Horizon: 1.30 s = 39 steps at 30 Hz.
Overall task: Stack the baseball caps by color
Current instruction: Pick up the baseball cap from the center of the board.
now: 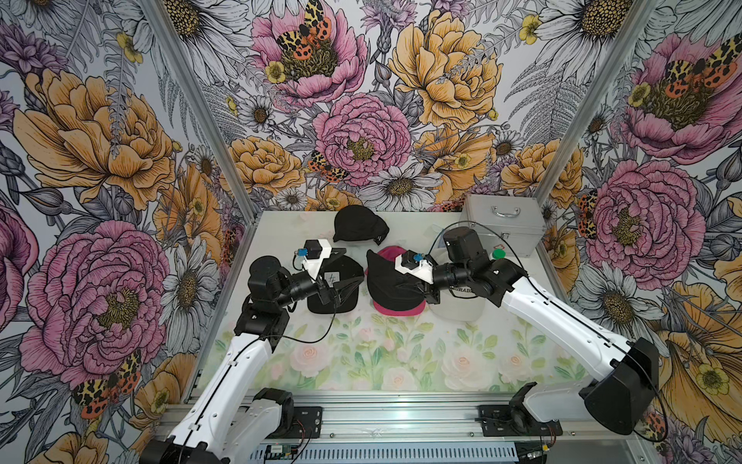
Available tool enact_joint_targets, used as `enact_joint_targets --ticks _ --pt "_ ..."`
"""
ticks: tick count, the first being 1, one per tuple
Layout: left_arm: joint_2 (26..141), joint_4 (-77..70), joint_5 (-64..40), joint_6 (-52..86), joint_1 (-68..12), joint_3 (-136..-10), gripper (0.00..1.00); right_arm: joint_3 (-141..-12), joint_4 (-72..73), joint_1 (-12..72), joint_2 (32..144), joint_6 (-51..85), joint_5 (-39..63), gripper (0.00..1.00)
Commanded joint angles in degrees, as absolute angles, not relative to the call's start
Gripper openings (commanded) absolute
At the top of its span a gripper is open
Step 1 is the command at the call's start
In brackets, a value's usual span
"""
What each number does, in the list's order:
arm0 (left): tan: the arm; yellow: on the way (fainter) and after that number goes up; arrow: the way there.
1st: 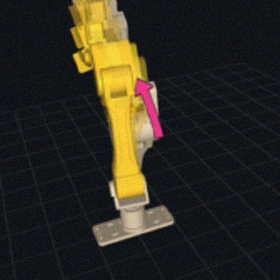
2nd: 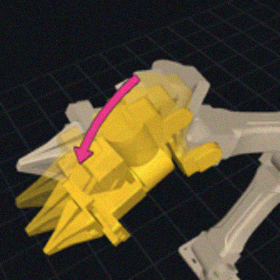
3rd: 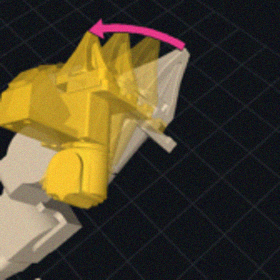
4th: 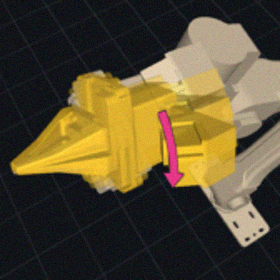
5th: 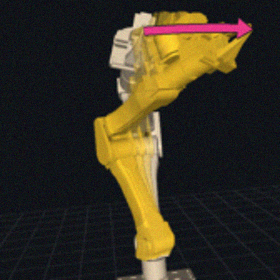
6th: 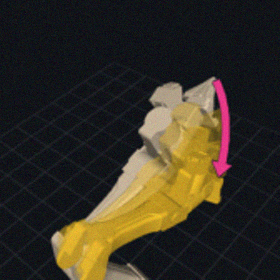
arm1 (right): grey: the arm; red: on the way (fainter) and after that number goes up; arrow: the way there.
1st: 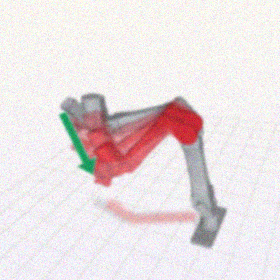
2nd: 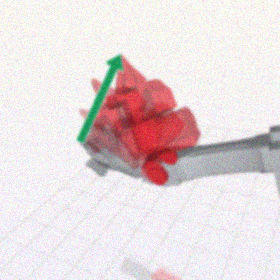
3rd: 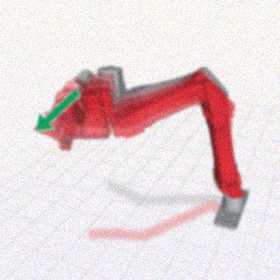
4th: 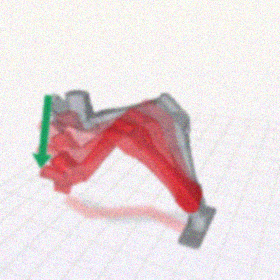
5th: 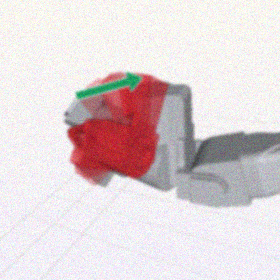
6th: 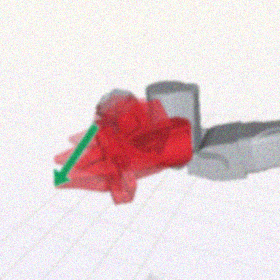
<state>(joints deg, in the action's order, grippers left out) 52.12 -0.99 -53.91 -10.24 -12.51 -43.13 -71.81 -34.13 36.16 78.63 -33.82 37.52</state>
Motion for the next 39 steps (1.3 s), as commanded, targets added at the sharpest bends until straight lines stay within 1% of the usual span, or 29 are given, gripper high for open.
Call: enact_joint_targets --ticks 1,3,5,10,15,20,22,24,26,27,28,31,33,35,37,38,39 --pt "53.73 19.26 -60.23 -29.98 -16.81 -46.42 0.99 -72.96 -39.06 37.76 78.59 -45.11 36.33 0.0" --pt "55.52 19.87 -58.75 -30.64 -18.63 -46.97 0.99 -72.63 -39.04 38.04 78.6 -47.63 38.89 0.0" --pt "57.28 21.06 -59.54 -31.9 -19.41 -47.88 0.99 -72.81 -40.28 38.36 78.79 -50.31 40.62 0.0" --pt "60.37 23.24 -60.07 -35.99 -20.74 -48.07 0.99 -74.3 -45.22 40.23 79.02 -56.24 40.8 0.0" --pt "59.73 23.28 -59.94 -36.55 -20.78 -48.38 0.99 -75.68 -48.92 43.07 79.76 -58.79 33.76 0.0" --pt "64.76 24.35 -60.64 -33.46 -24.13 -49.41 0.99 -75.97 -49.13 45.14 79.44 -60.46 30.52 0.01" --pt "66.5 25.0 -61.73 -33.99 -24.94 -49.67 0.99 -76.27 -49.13 46.45 79.7 -60.53 28.31 0.01" --pt "67.33 26.18 -64.99 -35.87 -25.04 -50.03 0.97 -76.38 -49.82 46.99 80.06 -61.47 26.91 0.01" --pt "67.24 27.32 -67.73 -37.86 -24.8 -50.06 0.92 -76.62 -50.23 47.01 80.35 -61.79 26.59 0.01" --pt "66.95 27.57 -68.71 -38.5 -24.52 -49.89 0.87 -76.58 -50.36 47.01 80.38 -61.99 26.63 0.01" --pt "66.65 27.89 -69.3 -38.8 -24.18 -49.71 0.8 -76.42 -50.36 47.0 80.3 -62.33 26.87 0.01" --pt "66.25 28.35 -69.75 -39.02 -23.73 -49.33 0.69 -76.11 -50.37 46.84 80.24 -62.57 26.8 0.01" --pt "66.51 29.28 -69.75 -39.41 -23.64 -49.39 0.57 -76.14 -50.36 46.66 80.25 -62.42 26.98 0.01" --pt "66.84 30.56 -69.42 -40.01 -23.49 -49.4 0.47 -76.2 -50.36 46.34 80.2 -62.29 27.33 0.02" --pt "67.05 31.76 -68.71 -40.68 -23.16 -49.4 0.41 -76.44 -50.36 45.84 80.07 -61.97 28.33 0.03" --pt "67.12 32.09 -67.84 -40.78 -23.17 -49.48 0.35 -76.48 -50.36 45.79 79.99 -61.81 28.83 0.03" --pt "67.16 32.28 -66.8 -40.8 -23.15 -49.68 0.27 -76.49 -50.36 45.71 79.95 -61.66 29.37 0.04"
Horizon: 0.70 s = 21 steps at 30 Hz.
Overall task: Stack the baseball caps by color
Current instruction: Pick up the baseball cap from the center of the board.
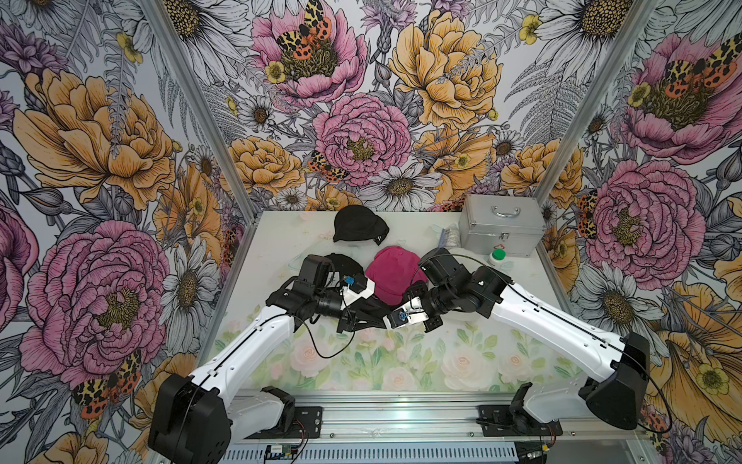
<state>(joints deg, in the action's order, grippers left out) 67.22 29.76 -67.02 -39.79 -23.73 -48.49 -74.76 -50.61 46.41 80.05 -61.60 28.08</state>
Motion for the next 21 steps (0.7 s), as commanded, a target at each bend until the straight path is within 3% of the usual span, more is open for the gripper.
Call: enact_joint_targets --ticks 1,3,6,9,21 --pt "67.17 32.35 -66.0 -40.85 -23.03 -49.77 0.21 -76.58 -50.41 45.78 79.85 -61.46 29.8 0.06" --pt "66.9 32.46 -64.37 -41.0 -22.64 -50.34 0.0 -76.5 -50.36 45.73 79.83 -60.82 30.9 0.11" --pt "65.86 32.51 -66.05 -41.9 -21.43 -51.3 0.0 -76.09 -51.27 43.35 80.03 -59.41 33.19 0.25" --pt "64.96 32.43 -68.76 -41.43 -19.81 -51.88 0.0 -76.63 -54.54 42.34 80.58 -59.41 36.42 0.32" --pt "64.5 32.45 -71.16 -42.56 -12.32 -52.33 0.0 -75.46 -56.25 36.89 81.38 -57.3 37.78 0.31"
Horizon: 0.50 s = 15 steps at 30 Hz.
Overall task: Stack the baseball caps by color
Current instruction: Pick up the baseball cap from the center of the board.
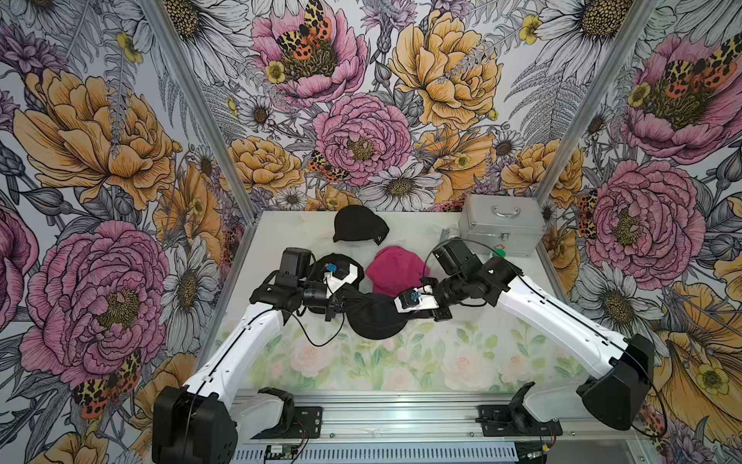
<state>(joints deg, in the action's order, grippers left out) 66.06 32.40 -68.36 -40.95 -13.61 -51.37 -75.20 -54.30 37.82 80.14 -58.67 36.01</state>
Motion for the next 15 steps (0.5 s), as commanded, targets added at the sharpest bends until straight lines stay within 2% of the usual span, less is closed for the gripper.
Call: enact_joint_targets --ticks 1,5,11,13,15 --pt "64.15 32.52 -71.11 -42.94 -12.26 -52.14 0.0 -75.65 -56.26 36.68 81.77 -57.06 38.17 0.3" --pt "63.77 32.52 -69.4 -43.47 -12.48 -51.51 0.0 -76.94 -56.26 36.61 83.22 -56.55 40.67 0.25" --pt "65.67 32.52 -66.3 -42.28 -12.48 -52.52 0.0 -80.45 -56.16 36.56 85.5 -55.54 42.15 0.28" --pt "65.88 32.53 -64.96 -42.11 -12.5 -52.63 0.0 -81.58 -56.16 36.57 86.48 -54.59 42.76 0.24" --pt "66.0 32.45 -62.71 -41.88 -12.61 -52.72 0.0 -83.3 -56.1 36.56 87.85 -53.11 43.81 0.09"
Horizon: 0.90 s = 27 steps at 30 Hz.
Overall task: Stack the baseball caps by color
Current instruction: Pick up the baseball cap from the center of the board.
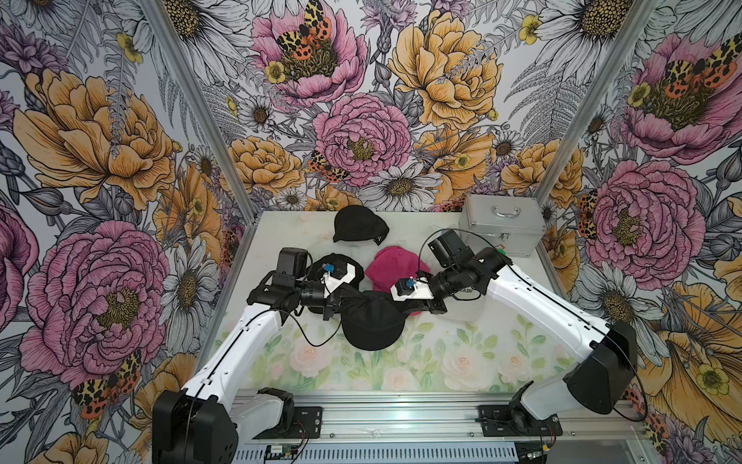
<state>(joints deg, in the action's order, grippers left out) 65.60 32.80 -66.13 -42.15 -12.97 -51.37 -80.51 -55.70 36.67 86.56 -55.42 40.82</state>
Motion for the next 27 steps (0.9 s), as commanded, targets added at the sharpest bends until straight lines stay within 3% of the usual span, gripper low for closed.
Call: enact_joint_targets --ticks 1,7,11,14,20,27 --pt "66.06 32.46 -61.35 -41.62 -12.58 -52.93 0.0 -84.13 -56.13 36.57 88.47 -52.18 44.07 0.0" --pt "64.95 23.12 -41.93 -29.02 -12.65 -53.01 0.0 -93.69 -55.8 37.44 95.71 -39.23 43.04 0.0" --pt "61.24 17.76 -32.8 -22.7 -12.35 -50.81 0.0 -101.56 -54.23 40.04 102.19 -28.54 32.63 0.0" --pt "58.47 17.49 -30.0 -20.94 -12.5 -49.57 0.0 -106.1 -51.94 40.84 107.08 -21.23 28.16 0.0" --pt "55.9 17.17 -21.68 -19.27 -9.36 -48.97 0.0 -119.35 -49.92 41.09 117.44 -6.6 28.43 0.0" --pt "54.47 16.65 -26.42 -14.06 -7.29 -48.89 0.0 -122.86 -50.07 42.36 119.77 -5.14 34.6 0.0"
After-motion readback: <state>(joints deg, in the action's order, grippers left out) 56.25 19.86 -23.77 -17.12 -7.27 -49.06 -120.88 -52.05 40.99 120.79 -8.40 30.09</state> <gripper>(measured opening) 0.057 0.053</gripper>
